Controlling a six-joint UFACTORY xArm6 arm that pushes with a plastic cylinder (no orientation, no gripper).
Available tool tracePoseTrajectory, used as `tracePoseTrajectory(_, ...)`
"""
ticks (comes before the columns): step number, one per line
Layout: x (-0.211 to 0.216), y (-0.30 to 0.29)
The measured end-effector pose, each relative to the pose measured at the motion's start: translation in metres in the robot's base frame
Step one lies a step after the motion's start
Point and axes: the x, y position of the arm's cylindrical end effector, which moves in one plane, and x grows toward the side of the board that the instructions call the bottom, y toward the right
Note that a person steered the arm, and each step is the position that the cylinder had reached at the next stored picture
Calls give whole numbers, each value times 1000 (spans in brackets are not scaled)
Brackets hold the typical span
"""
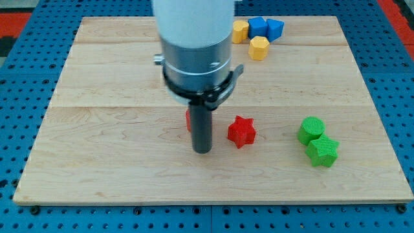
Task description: Move the red circle into the red star
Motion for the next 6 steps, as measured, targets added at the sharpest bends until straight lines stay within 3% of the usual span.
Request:
tracePoseTrajectory(1, -17, 1)
tracePoseTrajectory(2, -18, 62)
tracePoseTrajectory(3, -9, 38)
tracePoseTrajectory(4, 51, -16)
tracePoseTrajectory(5, -3, -131)
tracePoseTrajectory(6, -58, -112)
